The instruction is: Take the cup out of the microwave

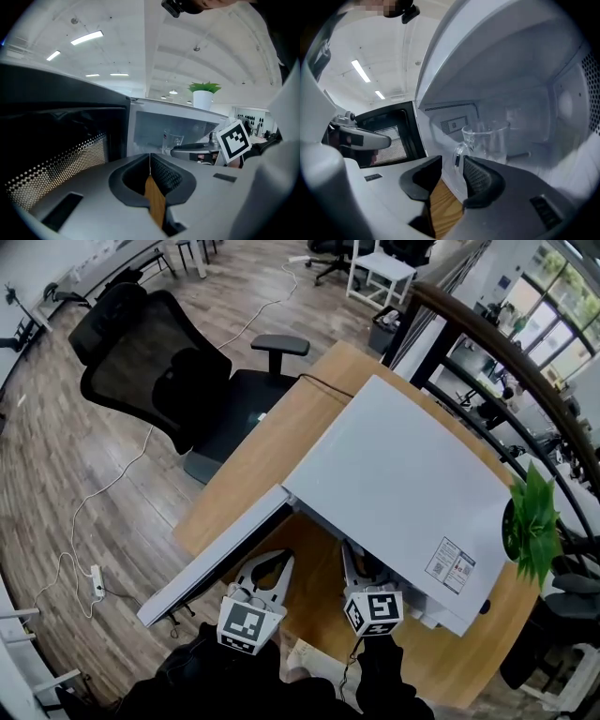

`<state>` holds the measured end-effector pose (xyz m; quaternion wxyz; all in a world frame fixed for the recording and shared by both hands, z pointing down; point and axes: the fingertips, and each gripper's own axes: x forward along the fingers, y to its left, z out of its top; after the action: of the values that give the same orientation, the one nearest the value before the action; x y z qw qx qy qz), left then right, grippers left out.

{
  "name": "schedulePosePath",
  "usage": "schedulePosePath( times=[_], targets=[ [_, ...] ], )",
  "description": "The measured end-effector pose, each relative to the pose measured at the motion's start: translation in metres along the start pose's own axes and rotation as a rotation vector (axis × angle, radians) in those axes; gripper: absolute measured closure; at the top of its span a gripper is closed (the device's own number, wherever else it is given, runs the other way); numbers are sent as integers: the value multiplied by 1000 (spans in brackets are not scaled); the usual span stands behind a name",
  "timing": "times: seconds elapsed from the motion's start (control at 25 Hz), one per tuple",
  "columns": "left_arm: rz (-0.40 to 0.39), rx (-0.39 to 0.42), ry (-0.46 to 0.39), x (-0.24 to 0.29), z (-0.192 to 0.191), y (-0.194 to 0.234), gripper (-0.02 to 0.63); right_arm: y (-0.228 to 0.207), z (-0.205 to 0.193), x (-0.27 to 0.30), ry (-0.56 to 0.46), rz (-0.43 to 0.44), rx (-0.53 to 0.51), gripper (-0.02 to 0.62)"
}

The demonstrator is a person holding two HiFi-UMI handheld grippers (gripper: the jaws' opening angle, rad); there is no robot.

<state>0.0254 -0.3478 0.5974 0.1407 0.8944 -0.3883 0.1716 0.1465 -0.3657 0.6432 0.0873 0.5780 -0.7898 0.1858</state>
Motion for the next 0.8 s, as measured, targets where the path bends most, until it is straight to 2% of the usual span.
schedulePosePath(
  times=[0.36, 0.48, 0.56, 0.8],
  targets=[
    [5, -10, 16, 6, -8, 9, 580, 3, 1, 23, 0, 15, -16, 460],
    [7, -10, 17, 7, -9, 11, 580, 0, 2, 26, -2, -5, -29, 498],
    [9, -13, 19, 7, -11, 12, 580, -4, 2, 27, -3, -30, -56, 567],
    [10, -14, 20, 5, -11, 13, 580, -2, 6, 27, -13, -42, -117, 577]
  ],
)
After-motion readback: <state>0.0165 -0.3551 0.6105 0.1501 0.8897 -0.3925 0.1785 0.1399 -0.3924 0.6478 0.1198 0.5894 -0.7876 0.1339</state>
